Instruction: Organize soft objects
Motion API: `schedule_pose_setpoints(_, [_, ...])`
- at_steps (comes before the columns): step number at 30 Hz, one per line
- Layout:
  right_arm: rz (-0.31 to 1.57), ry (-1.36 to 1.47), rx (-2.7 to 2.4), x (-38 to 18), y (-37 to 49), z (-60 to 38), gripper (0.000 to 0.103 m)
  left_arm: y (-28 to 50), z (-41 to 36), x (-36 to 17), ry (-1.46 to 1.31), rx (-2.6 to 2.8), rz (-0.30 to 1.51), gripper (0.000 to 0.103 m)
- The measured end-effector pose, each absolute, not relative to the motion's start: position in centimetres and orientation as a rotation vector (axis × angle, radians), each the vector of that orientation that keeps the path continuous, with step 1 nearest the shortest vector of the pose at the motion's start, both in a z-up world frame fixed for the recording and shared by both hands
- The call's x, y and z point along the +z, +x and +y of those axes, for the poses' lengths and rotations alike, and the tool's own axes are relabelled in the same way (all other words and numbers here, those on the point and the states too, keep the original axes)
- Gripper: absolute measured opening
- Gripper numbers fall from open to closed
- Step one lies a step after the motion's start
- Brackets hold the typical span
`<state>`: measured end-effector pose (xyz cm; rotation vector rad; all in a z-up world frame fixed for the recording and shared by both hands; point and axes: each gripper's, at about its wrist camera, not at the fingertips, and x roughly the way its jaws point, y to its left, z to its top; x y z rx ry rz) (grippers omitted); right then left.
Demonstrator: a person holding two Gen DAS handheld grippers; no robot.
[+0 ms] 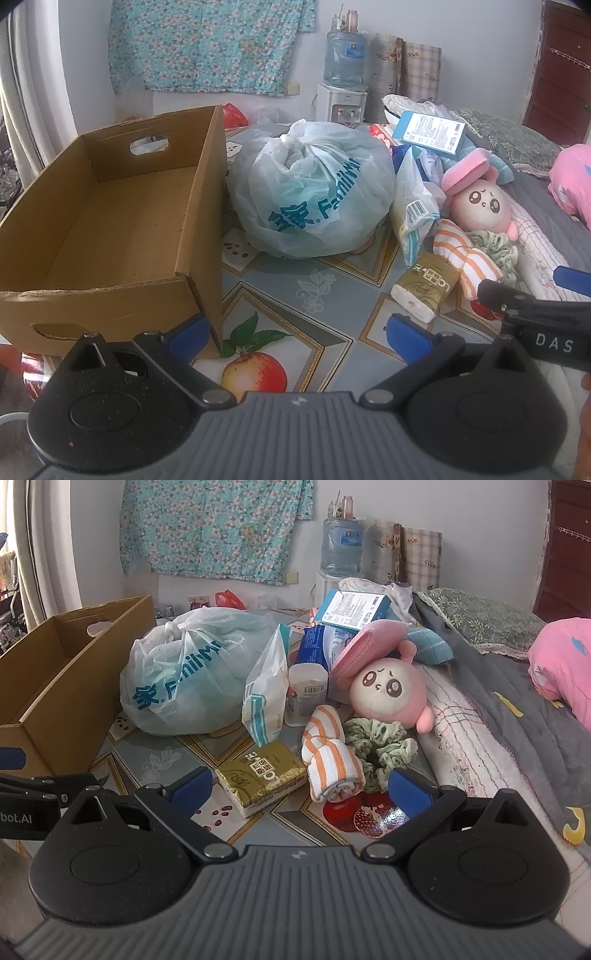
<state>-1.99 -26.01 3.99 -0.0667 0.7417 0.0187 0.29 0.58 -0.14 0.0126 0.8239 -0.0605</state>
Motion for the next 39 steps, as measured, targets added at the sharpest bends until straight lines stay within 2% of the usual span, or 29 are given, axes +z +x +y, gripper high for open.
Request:
schedule_pose_setpoints(27, [0.748,-0.052,0.017,3.4,-1.8,-26.3,0.102,0.3,0.3,-0.5,0.031,-0.055,0.833,0.103])
schedule_pose_setpoints(39, [0.668,0.128,-0.1,1.7,-2.7,-33.5,0.102,0.8,-3.8,-0.8,0.105,-0.248,0.804,0.103])
